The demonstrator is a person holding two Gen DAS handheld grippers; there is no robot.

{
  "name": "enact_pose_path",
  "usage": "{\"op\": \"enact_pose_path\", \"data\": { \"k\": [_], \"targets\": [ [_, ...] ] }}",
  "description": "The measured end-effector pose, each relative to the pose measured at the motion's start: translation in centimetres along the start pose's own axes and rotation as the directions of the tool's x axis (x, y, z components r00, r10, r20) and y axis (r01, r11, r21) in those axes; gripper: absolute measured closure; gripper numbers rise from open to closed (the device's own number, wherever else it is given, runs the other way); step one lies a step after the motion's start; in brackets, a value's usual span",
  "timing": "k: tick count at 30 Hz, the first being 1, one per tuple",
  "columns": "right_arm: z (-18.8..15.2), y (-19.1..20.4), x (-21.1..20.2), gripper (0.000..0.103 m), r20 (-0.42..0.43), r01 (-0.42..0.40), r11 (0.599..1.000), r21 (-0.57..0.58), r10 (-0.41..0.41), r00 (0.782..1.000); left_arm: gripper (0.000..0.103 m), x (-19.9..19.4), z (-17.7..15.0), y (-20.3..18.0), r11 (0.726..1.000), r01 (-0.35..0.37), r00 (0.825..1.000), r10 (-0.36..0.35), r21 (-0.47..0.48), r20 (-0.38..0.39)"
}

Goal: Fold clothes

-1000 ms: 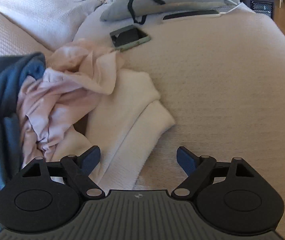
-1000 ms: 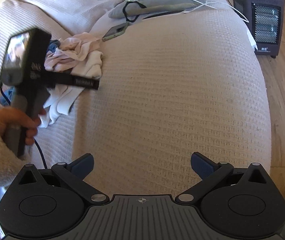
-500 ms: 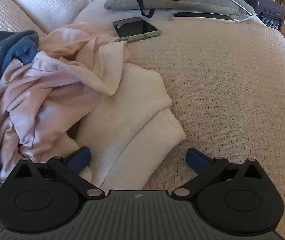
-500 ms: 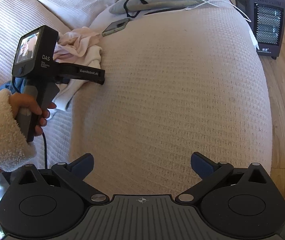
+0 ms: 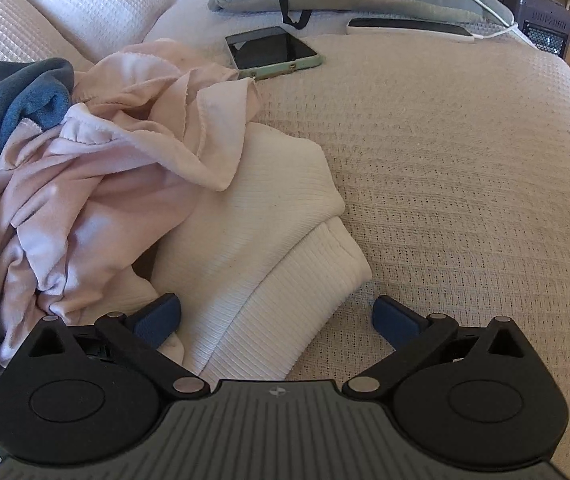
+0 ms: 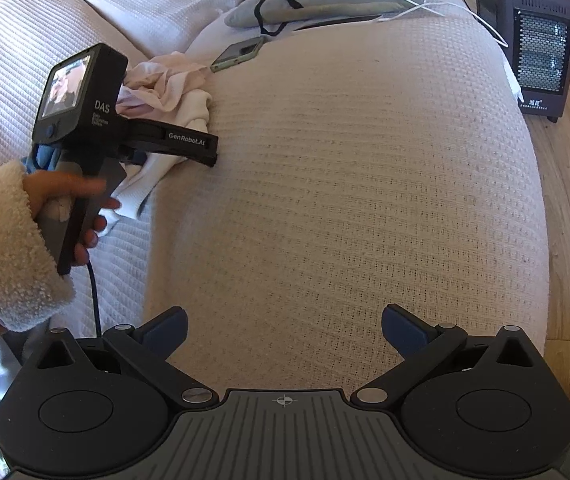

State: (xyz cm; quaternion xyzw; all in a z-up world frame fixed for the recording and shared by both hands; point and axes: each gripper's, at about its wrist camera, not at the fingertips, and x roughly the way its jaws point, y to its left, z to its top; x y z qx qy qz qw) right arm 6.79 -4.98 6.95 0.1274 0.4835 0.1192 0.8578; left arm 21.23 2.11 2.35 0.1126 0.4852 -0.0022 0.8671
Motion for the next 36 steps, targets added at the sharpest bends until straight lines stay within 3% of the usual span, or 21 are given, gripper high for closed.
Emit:
{"op": "enact_pose_path", "data": {
  "k": [10,11,13,14,15,20,22,26,27,30,31,33,36],
  "targets": [
    [-0.1,0.4,-0.2,0.0,0.012,0.005,1.0,-0.02,-0.005,1.0,0.0,-0.2,-0.5,-0.2,1.0,0.0,0.999,0.0,0.004,0.046],
    [-0.1,0.4,-0.3,0.0,0.014,0.005,1.0,-0.021,-0.005,1.0,0.005,-0.4,-0.7,-0.3,1.0,0.0,0.998,-0.001,0.009,0.061],
    [-0.2,0.3,-0.3,0.0,0.018,0.005,1.0,-0.02,-0.005,1.0,0.029,-1.0,-0.9,-0.7,1.0,0.006,0.996,-0.008,0.026,0.089],
    [-0.2,0.2,-0.4,0.0,0.02,0.005,1.0,-0.017,-0.005,1.0,0.057,-1.4,-0.9,-0.9,0.999,0.012,0.995,-0.016,0.037,0.102],
    [-0.2,0.2,-0.4,0.0,0.021,0.005,1.0,-0.015,-0.005,1.0,0.066,-1.8,-0.8,-1.1,0.999,-0.011,0.994,0.005,0.051,0.105],
    [-0.3,0.1,-0.7,0.0,0.038,0.015,1.0,-0.019,-0.014,0.999,0.089,-3.3,-0.6,0.7,0.999,0.044,0.994,-0.045,0.013,0.097],
    [-0.3,0.0,-0.8,0.0,0.043,0.02,1.0,-0.02,-0.019,0.999,0.098,-5.2,-0.8,2.1,0.994,0.101,0.988,-0.097,-0.029,0.119],
    [0.2,-0.1,-0.8,0.0,0.052,0.032,0.999,-0.037,-0.03,0.998,0.103,-10.3,-1.4,5.3,0.971,0.218,0.96,-0.195,-0.101,0.204],
    [0.4,-0.1,-0.9,0.0,0.061,0.034,0.998,-0.05,-0.031,0.998,0.103,-11.8,-1.5,5.9,0.964,0.246,0.949,-0.219,-0.096,0.227],
    [1.5,0.1,-1.1,0.0,0.088,0.039,0.994,-0.098,-0.03,0.996,0.102,-14.7,-1.7,5.9,0.963,0.268,0.938,-0.254,-0.029,0.235],
    [2.0,0.2,-1.0,0.0,0.093,0.038,0.993,-0.108,-0.028,0.995,0.102,-14.9,-1.9,5.7,0.967,0.254,0.943,-0.244,-0.013,0.228],
    [3.0,0.5,-0.9,0.0,0.106,0.032,0.991,-0.127,-0.019,0.994,0.086,-14.3,-2.8,5.7,0.973,0.229,0.953,-0.222,-0.012,0.207],
    [4.0,1.1,-1.0,0.0,0.123,0.026,0.985,-0.169,-0.005,0.992,0.072,-13.0,-5.0,5.8,0.976,0.214,0.964,-0.205,-0.039,0.17]
  ]
}}
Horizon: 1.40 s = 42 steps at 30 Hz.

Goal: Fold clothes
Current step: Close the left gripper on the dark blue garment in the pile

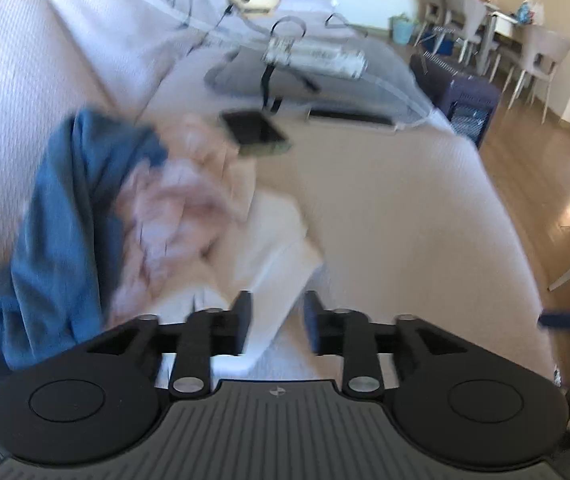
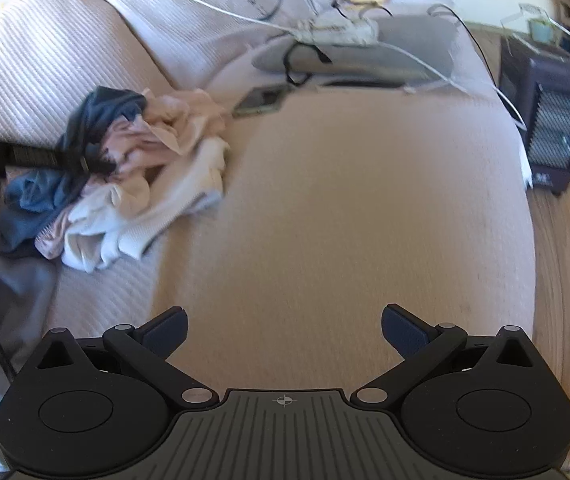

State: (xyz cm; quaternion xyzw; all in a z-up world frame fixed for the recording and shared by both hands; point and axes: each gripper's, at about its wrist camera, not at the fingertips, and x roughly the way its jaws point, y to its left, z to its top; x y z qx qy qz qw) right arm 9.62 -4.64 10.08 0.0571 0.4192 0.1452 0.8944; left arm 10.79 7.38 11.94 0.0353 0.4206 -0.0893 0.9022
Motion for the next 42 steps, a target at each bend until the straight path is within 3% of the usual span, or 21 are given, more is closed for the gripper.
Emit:
{"op": "enact_pose_path", "data": {
  "k": [3,8,14,17,21,23,25,28,33,37,39,42],
  "targets": [
    [0.6,0.5,0.5,0.0,-0.003,-0.013,0.999,-0.051,0.013,1.0,0.058,0.8,-2.6,0.6,0.999,-0.012,0.999,0.01,-0.032,-0.039],
    [2.3,0.8,2.3,0.0,-0.026,-0.081,0.989,-0.126,0.078,0.997,0.054,1.7,-5.5,3.5,0.991,-0.035,0.998,0.027,-0.133,-0.064],
    [6.0,2.2,6.1,0.001,-0.034,-0.168,0.961,-0.218,0.165,0.986,0.051,2.4,-5.9,6.3,0.972,-0.09,0.995,0.077,-0.216,-0.066],
    [7.8,3.0,8.5,0.011,-0.044,-0.196,0.95,-0.244,0.191,0.981,0.051,3.0,-5.0,6.6,0.967,-0.072,0.997,0.062,-0.246,-0.047],
    [9.2,3.6,11.5,0.025,-0.067,-0.232,0.948,-0.217,0.223,0.973,0.051,5.1,-3.9,6.0,0.972,-0.104,0.993,0.09,-0.211,-0.072],
    [9.0,3.8,12.0,0.035,-0.08,-0.246,0.946,-0.21,0.234,0.969,0.05,6.4,-3.9,6.0,0.972,-0.111,0.991,0.094,-0.205,-0.092],
    [8.7,4.1,12.5,0.054,-0.096,-0.261,0.943,-0.206,0.246,0.965,0.048,7.7,-4.0,5.9,0.973,-0.125,0.988,0.105,-0.192,-0.109],
    [7.6,4.3,12.4,0.059,-0.139,-0.272,0.942,-0.197,0.248,0.959,0.048,8.5,-4.0,5.6,0.977,-0.142,0.986,0.125,-0.157,-0.112],
    [5.2,3.8,10.2,0.059,-0.155,-0.25,0.949,-0.191,0.222,0.963,0.069,7.6,-4.0,5.1,0.98,-0.142,0.988,0.13,-0.137,-0.088],
    [3.3,3.5,8.0,0.058,-0.137,-0.157,0.967,-0.201,0.131,0.982,0.084,5.2,-4.1,5.0,0.982,-0.135,0.99,0.128,-0.13,-0.057],
    [2.6,3.5,7.0,0.058,-0.128,-0.152,0.969,-0.196,0.129,0.983,0.103,3.3,-4.1,5.3,0.984,-0.118,0.993,0.115,-0.135,-0.029],
    [1.9,4.0,5.8,0.057,-0.131,-0.156,0.967,-0.201,0.131,0.983,0.102,0.6,-3.8,6.0,0.985,-0.115,0.993,0.117,-0.132,0.004]
  ]
}}
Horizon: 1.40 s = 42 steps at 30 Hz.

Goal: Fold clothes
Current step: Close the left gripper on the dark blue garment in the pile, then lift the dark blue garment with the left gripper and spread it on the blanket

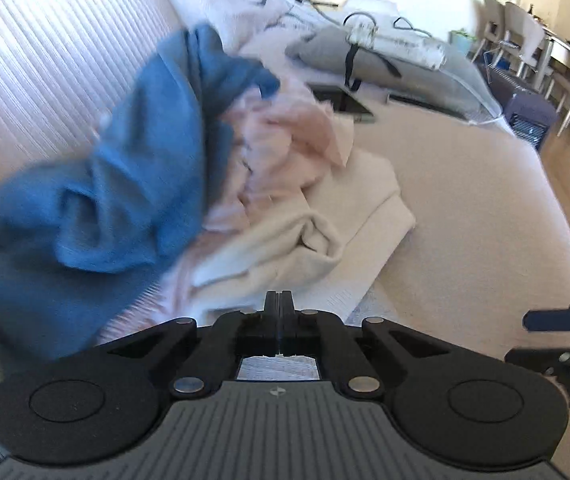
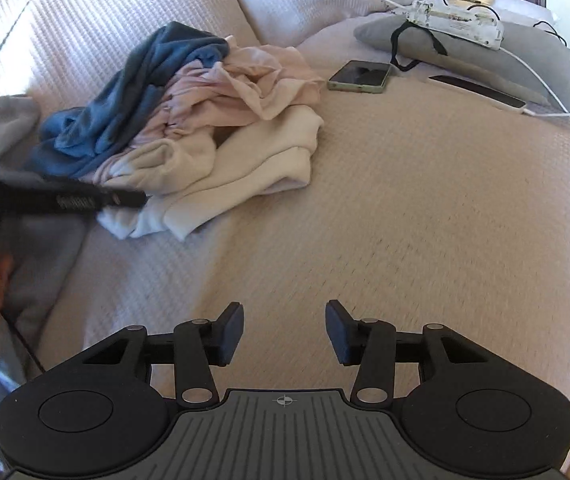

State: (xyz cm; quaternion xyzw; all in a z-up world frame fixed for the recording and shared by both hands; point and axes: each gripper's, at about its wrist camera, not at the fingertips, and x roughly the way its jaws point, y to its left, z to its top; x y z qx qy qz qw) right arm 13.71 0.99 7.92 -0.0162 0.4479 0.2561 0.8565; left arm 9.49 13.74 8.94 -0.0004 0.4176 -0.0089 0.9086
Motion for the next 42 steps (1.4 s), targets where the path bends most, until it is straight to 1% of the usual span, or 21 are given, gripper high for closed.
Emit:
{"op": "enact_pose_path", "data": {
  "k": [1,2,3,4,5,7,10,13,16,18,19,21,22,23,24,26,32,35,37,40,42],
  "targets": [
    [-0.2,0.4,-0.2,0.055,-0.002,0.0,1.0,-0.008,0.0,1.0,0.101,-0.8,0.2,0.4,1.0,-0.003,1.0,0.003,0.0,0.008],
    [-0.3,0.9,-0.4,0.054,-0.005,0.0,1.0,-0.021,0.0,1.0,0.09,-1.5,0.6,1.0,1.0,-0.016,1.0,0.017,-0.012,0.02],
    [-0.4,1.4,-0.5,0.052,-0.007,0.0,0.999,-0.035,0.0,1.0,0.061,-2.2,1.0,1.7,0.999,-0.031,0.999,0.032,-0.026,0.032],
    [-0.6,1.9,-0.7,0.049,-0.008,0.0,0.999,-0.047,0.0,1.0,0.042,-2.9,1.2,2.2,0.998,-0.054,0.997,0.056,-0.042,0.046],
    [-0.7,2.3,-0.8,0.049,-0.01,0.0,0.998,-0.058,0.0,1.0,0.017,-3.6,1.7,2.7,0.996,-0.064,0.995,0.068,-0.056,0.074],
    [-1.0,3.1,-1.1,0.047,-0.012,-0.003,0.997,-0.082,0.002,1.0,0.016,-5.0,2.5,3.2,0.996,-0.056,0.99,0.065,-0.072,0.128],
    [-1.5,3.7,-1.5,0.046,-0.018,-0.011,0.995,-0.098,0.009,1.0,0.011,-5.2,4.0,3.0,0.995,-0.09,0.983,0.095,-0.039,0.156],
    [-1.9,3.8,-1.7,0.046,-0.021,-0.01,0.996,-0.09,0.008,1.0,0.011,-4.2,5.3,2.9,0.994,-0.109,0.982,0.109,-0.009,0.154],
    [-2.5,3.3,-2.0,0.046,-0.016,-0.008,0.998,-0.06,0.007,1.0,0.012,-1.1,6.3,2.5,0.991,-0.137,0.983,0.136,0.001,0.126],
    [-3.0,2.8,-2.2,0.046,-0.016,-0.006,0.999,-0.035,0.006,1.0,0.018,0.7,6.5,2.2,0.989,-0.15,0.984,0.149,0.007,0.096],
    [-3.3,2.5,-2.4,0.046,-0.018,-0.003,1.0,-0.024,0.003,1.0,0.022,1.5,6.6,2.0,0.988,-0.156,0.985,0.155,0.011,0.082],
    [-3.8,1.8,-2.7,0.046,-0.022,0.004,1.0,-0.009,-0.004,1.0,0.052,2.6,6.5,1.8,0.986,-0.166,0.984,0.165,0.015,0.063],
    [-4.0,1.5,-2.7,0.046,-0.026,0.006,1.0,-0.001,-0.006,1.0,0.058,2.5,6.2,1.8,0.986,-0.166,0.984,0.165,0.019,0.061],
    [-4.2,1.3,-2.8,0.046,-0.03,0.007,1.0,0.008,-0.006,1.0,0.069,2.4,6.0,1.9,0.986,-0.165,0.985,0.164,0.022,0.059],
    [-4.3,1.0,-2.9,0.046,-0.034,0.008,1.0,0.017,-0.007,0.999,0.078,2.1,5.8,2.1,0.991,-0.13,0.99,0.128,0.024,0.058],
    [-4.6,0.7,-2.9,0.046,-0.036,-0.003,0.999,0.043,0.004,0.999,0.089,1.5,5.8,2.3,0.999,-0.047,0.997,0.046,0.02,0.055],
    [-4.8,1.5,-4.0,0.046,-0.018,-0.008,1.0,0.017,0.008,1.0,0.092,-1.0,6.0,1.6,0.995,0.103,0.992,-0.103,-0.007,0.08],
    [-5.0,1.6,-5.5,0.046,0.002,0.01,1.0,0.011,-0.01,1.0,0.093,-3.1,5.6,-0.2,0.975,0.218,0.971,-0.22,0.031,0.09],
    [-5.3,1.5,-6.8,0.046,0.012,0.025,1.0,0.016,-0.025,1.0,0.093,-4.7,5.0,-2.2,0.953,0.291,0.951,-0.299,0.087,0.084],
    [-5.8,1.2,-8.7,0.046,0.027,0.047,0.999,0.025,-0.048,0.998,0.093,-6.2,3.6,-5.4,0.909,0.39,0.915,-0.4,0.149,0.047],
    [-6.4,1.1,-10.4,0.046,0.034,0.073,0.997,0.036,-0.074,0.997,0.093,-6.4,2.3,-7.2,0.868,0.471,0.879,-0.477,0.157,0.0]
  ]
}}
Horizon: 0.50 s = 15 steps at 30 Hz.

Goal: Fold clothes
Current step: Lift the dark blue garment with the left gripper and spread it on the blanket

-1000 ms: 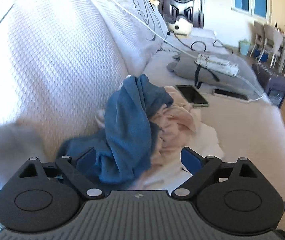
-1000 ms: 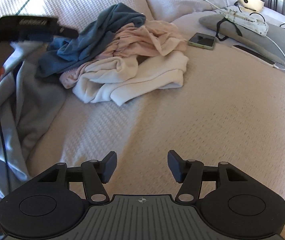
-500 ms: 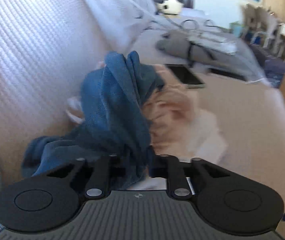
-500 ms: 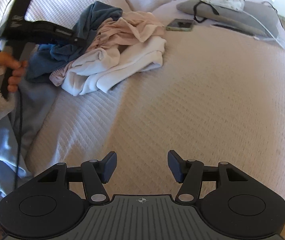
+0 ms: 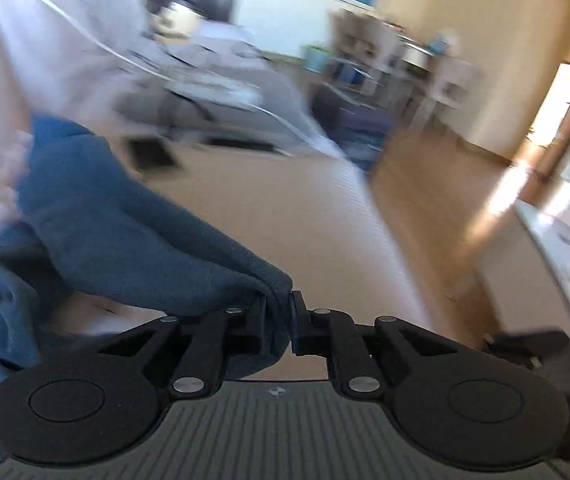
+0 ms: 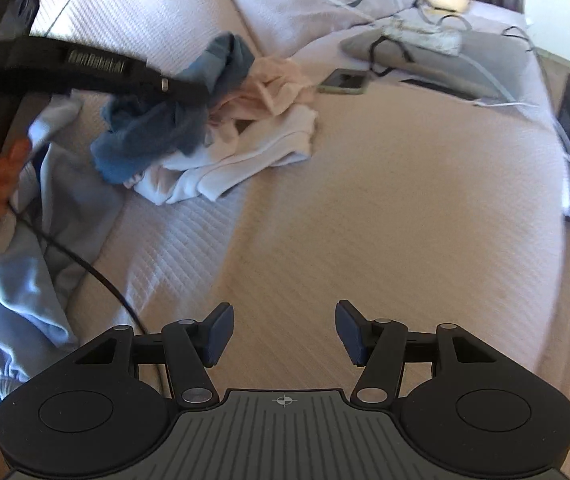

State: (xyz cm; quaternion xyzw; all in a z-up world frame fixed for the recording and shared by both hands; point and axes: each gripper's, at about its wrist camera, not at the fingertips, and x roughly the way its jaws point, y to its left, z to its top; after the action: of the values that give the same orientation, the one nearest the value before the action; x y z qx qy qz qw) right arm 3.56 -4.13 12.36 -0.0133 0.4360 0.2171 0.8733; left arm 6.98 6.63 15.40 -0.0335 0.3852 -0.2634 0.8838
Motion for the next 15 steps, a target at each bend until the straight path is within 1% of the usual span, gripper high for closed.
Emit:
{"op": "enact_pose_path", "data": {
  "k": [1,3,5,6,8,11,14,15],
  "targets": [
    [-0.3,-0.3,-0.9,0.045,0.003,0.02,1.0,0.008,-0.02,1.0,0.093,0.3,-0.6,-1.0,0.999,0.037,0.999,-0.037,0.004,-0.018],
    [-1.1,-0.9,-2.6,0.039,0.008,0.062,0.998,0.027,-0.063,0.998,0.093,1.4,-2.1,-3.2,0.996,0.089,0.994,-0.087,0.025,-0.064],
    [-1.9,-1.6,-4.2,0.039,0.007,0.112,0.992,0.054,-0.113,0.994,0.093,2.4,-3.8,-5.0,0.989,0.148,0.983,-0.145,0.018,-0.114],
    [-2.3,-1.8,-4.8,0.039,0.005,0.128,0.99,0.066,-0.129,0.992,0.093,2.8,-4.8,-5.9,0.984,0.179,0.974,-0.176,0.011,-0.141],
    [-2.8,-2.1,-5.8,0.039,0.003,0.15,0.985,0.085,-0.151,0.989,0.093,3.6,-6.9,-7.7,0.97,0.242,0.951,-0.238,-0.007,-0.196],
    [-3.4,-2.4,-6.9,0.039,0.005,0.169,0.98,0.104,-0.171,0.985,0.093,3.8,-9.9,-10.5,0.946,0.323,0.909,-0.316,-0.018,-0.273],
    [-3.7,-2.5,-6.9,0.039,0.004,0.175,0.978,0.115,-0.177,0.984,0.093,3.2,-11.6,-12.5,0.911,0.412,0.863,-0.401,-0.03,-0.307],
    [-3.7,-2.5,-6.7,0.038,0.001,0.174,0.978,0.116,-0.175,0.984,0.093,2.9,-11.8,-13.0,0.899,0.437,0.853,-0.419,-0.013,-0.311]
  ]
}}
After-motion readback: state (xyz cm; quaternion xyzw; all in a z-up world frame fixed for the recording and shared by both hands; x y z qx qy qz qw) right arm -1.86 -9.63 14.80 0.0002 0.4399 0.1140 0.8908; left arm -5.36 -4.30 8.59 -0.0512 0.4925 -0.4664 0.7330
